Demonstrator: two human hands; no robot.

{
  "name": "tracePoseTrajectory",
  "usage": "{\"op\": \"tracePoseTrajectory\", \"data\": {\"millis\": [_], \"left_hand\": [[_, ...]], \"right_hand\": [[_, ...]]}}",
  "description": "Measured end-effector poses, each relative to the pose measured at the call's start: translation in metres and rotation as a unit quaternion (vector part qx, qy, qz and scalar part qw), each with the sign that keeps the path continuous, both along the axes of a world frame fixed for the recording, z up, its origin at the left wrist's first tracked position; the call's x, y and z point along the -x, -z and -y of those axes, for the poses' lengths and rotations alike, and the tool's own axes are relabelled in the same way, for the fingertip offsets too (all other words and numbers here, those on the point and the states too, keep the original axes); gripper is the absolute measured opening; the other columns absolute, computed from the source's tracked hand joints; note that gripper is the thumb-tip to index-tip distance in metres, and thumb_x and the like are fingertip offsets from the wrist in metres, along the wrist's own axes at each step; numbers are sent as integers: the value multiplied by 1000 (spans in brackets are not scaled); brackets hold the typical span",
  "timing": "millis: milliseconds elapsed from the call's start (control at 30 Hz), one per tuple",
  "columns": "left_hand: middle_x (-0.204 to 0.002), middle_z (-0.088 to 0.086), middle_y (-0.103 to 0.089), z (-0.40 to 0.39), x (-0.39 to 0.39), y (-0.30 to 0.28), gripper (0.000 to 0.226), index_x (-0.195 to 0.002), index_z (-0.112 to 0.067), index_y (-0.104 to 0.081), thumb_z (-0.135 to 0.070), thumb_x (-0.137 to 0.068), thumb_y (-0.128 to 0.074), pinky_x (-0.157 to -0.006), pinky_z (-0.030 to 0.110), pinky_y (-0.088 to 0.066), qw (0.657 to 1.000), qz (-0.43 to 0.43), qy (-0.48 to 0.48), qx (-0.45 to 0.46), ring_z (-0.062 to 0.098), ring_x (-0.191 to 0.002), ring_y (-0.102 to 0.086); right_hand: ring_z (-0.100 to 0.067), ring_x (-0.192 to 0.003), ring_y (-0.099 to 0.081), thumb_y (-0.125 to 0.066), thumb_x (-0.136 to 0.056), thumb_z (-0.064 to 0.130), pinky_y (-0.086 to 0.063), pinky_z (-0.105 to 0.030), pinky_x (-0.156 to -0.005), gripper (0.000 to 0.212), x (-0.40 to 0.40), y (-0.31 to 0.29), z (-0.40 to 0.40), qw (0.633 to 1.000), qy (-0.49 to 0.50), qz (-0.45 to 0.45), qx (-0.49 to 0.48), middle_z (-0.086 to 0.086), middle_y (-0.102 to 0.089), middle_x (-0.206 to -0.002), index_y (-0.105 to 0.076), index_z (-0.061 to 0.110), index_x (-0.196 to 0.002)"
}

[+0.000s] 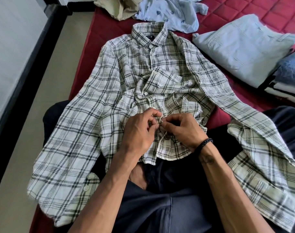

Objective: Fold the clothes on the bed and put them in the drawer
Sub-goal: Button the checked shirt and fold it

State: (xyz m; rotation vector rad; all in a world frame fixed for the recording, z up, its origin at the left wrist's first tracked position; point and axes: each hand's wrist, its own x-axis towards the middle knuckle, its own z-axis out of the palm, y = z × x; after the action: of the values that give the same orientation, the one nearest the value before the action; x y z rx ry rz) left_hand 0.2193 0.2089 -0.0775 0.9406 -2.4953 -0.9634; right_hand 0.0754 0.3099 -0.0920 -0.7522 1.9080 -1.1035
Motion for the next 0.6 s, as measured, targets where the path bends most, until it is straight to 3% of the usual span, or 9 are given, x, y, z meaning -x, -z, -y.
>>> {"op": "tracePoseTrajectory", "data": {"millis": [133, 367, 500, 600], "left_hand": [[-84, -18, -67, -3, 0, 0, 36, -120, -28, -65, -15, -89, -79, -55, 14, -53, 999, 3, -33, 3, -3, -59, -58], [-89, -13, -71, -7, 2, 5, 34, -114, -28, -64, -14, -88, -80, -59, 8, -42, 998, 17, -27, 50, -6, -65, -55], [-89, -14, -73, -9, 3, 5, 33, -116, -26, -66, -13, -88, -79, -63, 15, -56, 999, 7, -33, 35, -2, -70, -65], [-86, -16, -73, -9, 2, 4, 31, -117, -28, -67, -13, -91, -77, -60, 13, -56, 998, -16, -47, -25, -6, -68, -67]], "right_hand": [[-8, -70, -72, -78, -91, 17, -59, -24, -65, 7, -5, -2, 1, 998, -22, -57, 1, 1, -77, -80, -77, 14, -97], [3, -59, -66, -78, -91, 19, -52, -14, -55, 10, -11, 0, 2, 990, -25, -137, -14, 7, -74, -80, -78, 17, -100], [-2, -66, -69, -78, -90, 20, -56, -18, -58, 13, -10, -1, 1, 988, -24, -150, -23, 7, -74, -80, -78, 15, -102], [-8, -69, -71, -81, -87, 21, -60, -24, -61, 13, -12, -1, 1, 988, -16, -154, -22, 6, -73, -77, -77, 16, -98]]}}
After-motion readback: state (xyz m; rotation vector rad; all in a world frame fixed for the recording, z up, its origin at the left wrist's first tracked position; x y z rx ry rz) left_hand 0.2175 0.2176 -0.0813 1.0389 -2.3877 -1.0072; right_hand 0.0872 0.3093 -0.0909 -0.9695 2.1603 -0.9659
